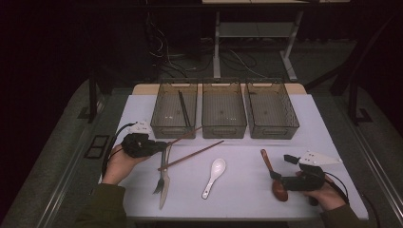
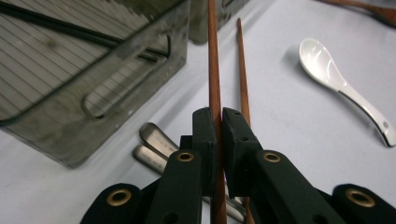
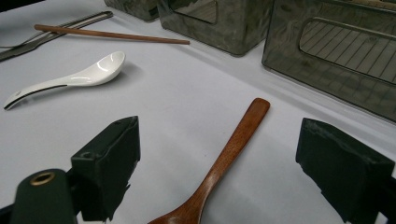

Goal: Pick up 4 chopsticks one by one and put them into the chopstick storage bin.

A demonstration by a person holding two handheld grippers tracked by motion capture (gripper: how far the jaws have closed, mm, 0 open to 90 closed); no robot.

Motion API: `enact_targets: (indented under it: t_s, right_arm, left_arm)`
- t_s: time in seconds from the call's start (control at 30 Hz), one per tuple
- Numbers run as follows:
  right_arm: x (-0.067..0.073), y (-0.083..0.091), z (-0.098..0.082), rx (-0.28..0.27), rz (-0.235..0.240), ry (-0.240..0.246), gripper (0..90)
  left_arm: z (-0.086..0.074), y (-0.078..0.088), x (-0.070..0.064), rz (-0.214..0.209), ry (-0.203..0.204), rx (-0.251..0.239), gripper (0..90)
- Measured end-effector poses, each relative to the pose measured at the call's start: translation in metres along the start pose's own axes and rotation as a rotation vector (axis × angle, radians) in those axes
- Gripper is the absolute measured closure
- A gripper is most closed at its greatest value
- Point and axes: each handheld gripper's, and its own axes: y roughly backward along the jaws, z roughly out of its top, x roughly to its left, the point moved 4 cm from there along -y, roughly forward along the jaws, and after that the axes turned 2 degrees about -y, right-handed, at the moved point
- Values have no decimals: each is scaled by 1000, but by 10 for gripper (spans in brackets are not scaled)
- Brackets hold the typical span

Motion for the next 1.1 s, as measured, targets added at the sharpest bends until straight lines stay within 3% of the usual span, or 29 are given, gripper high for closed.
enact_targets:
  t_s: [0.33, 0.57, 0.9, 1.1]
  right_arm:
    - [0, -1, 0, 5, 2, -2, 137]
    - [0, -1, 0, 5, 2, -2, 137]
    - [0, -1, 0, 9, -1, -2, 137]
    - [1, -2, 0, 15, 3, 3, 137]
  left_arm:
    - [14, 7, 7, 28, 51, -30, 837]
    - [27, 8, 16, 45, 64, -50, 837]
    - [65, 10, 33, 88, 85, -80, 837]
    - [86, 0, 46, 102, 97, -97, 838]
